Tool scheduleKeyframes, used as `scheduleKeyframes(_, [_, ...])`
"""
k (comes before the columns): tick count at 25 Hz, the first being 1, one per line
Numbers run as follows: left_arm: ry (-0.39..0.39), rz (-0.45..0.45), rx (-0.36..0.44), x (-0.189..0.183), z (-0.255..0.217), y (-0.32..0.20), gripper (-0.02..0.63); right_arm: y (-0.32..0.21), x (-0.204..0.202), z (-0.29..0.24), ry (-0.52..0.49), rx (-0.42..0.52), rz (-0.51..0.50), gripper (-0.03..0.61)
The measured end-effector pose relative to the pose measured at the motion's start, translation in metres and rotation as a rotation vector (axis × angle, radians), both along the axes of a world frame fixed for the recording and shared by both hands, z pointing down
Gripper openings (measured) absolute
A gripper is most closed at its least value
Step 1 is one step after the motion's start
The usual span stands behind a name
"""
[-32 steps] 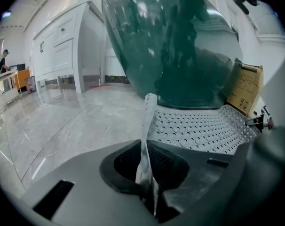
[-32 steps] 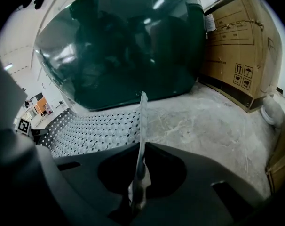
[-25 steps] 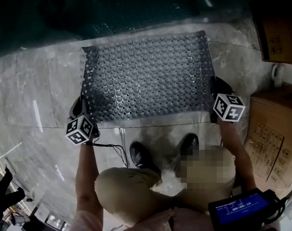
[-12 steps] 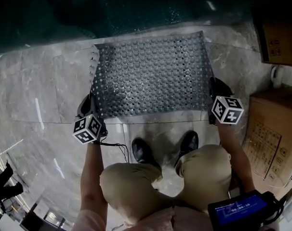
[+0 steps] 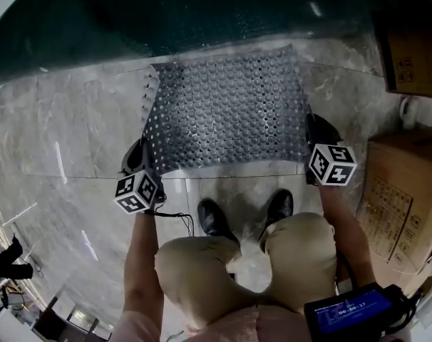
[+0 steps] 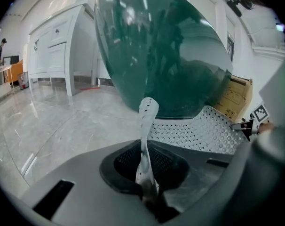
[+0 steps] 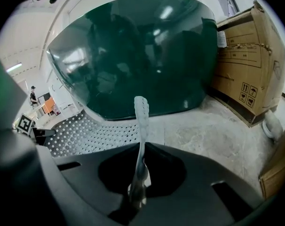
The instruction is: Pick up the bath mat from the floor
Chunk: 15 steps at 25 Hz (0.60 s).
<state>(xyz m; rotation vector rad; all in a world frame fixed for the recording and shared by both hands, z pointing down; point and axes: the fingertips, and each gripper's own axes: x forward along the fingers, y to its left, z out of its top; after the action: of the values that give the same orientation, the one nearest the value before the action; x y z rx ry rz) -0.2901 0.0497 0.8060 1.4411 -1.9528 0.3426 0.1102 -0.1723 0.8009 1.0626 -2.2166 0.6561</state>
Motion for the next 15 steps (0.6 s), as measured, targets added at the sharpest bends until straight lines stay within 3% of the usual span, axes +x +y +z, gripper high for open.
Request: scheduleKeyframes(15, [0.023, 0.038, -0.003, 0.024, -0.021, -0.011, 0.04, 0.007, -0.012, -0.022, -0.021, -0.01, -0.04, 0.029])
